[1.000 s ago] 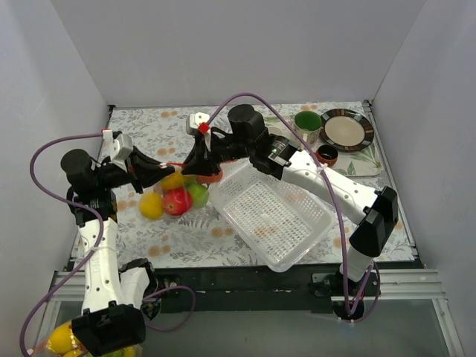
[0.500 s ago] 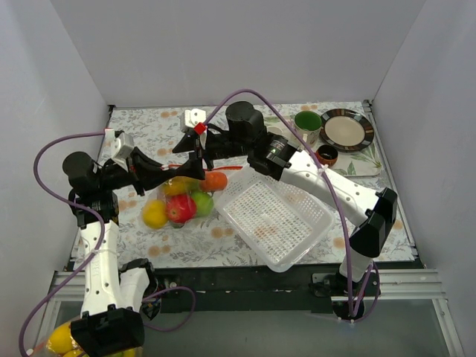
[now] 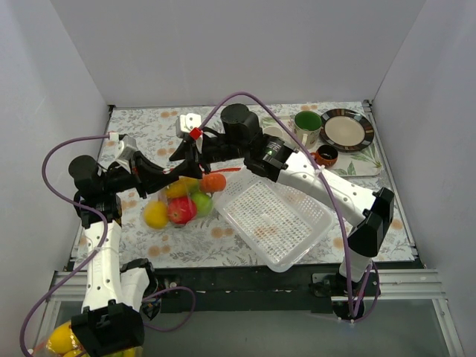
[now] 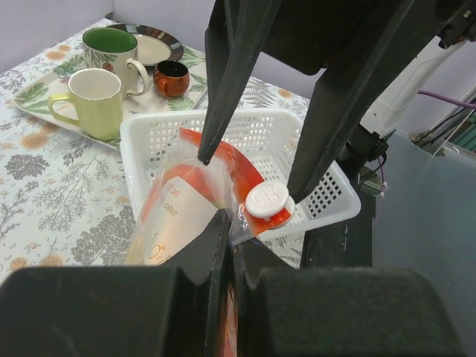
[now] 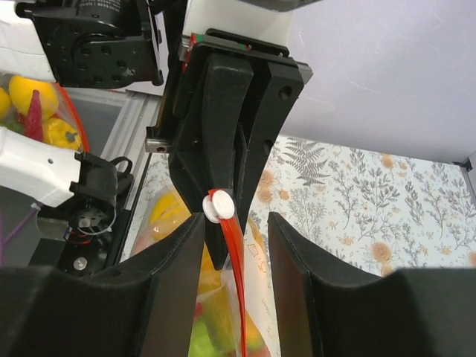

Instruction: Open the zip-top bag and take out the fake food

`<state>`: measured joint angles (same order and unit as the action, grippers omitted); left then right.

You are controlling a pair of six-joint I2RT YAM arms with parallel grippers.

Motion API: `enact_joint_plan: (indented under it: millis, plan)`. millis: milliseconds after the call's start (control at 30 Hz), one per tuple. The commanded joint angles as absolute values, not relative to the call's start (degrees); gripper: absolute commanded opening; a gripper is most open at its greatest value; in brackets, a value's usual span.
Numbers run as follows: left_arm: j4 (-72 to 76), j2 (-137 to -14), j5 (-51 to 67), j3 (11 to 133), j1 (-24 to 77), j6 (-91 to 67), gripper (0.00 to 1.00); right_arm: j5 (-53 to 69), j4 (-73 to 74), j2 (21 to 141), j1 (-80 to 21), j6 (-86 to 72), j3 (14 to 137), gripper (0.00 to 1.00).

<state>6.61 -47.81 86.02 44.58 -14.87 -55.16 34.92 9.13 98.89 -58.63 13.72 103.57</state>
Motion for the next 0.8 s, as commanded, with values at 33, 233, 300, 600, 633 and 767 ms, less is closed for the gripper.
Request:
enact_joint_plan:
  millis: [33, 233, 300, 600, 633, 767]
  plan:
    - [8.35, -46.06, 103.01, 44.91, -14.59, -55.99, 0.00, 36.47, 8.26, 100.46, -58.89, 13.54, 106.08, 0.49]
    - [8.79, -45.79, 103.01, 44.21, -14.59, -56.07, 0.00, 36.92, 8.70, 101.07, -59.85, 13.53, 106.70, 0.57]
    - [8.79, -45.62, 103.01, 44.12, -14.59, -55.99, 0.00, 36.74, 8.61, 101.16, -59.94, 13.54, 106.87, 0.56]
    - [8.96, -44.91, 102.92, 43.33, -14.68, -56.51, 0.00, 35.60, 7.65, 99.85, -60.29, 14.06, 106.88, 0.52]
    - [8.96, -44.91, 103.01, 43.24, -14.68, -56.43, 0.00, 35.60, 7.47, 99.76, -60.29, 13.98, 106.70, 0.52]
    - [9.05, -45.09, 103.01, 43.94, -14.59, -56.60, 0.00, 35.77, 8.00, 100.10, -60.29, 14.15, 106.96, 0.43]
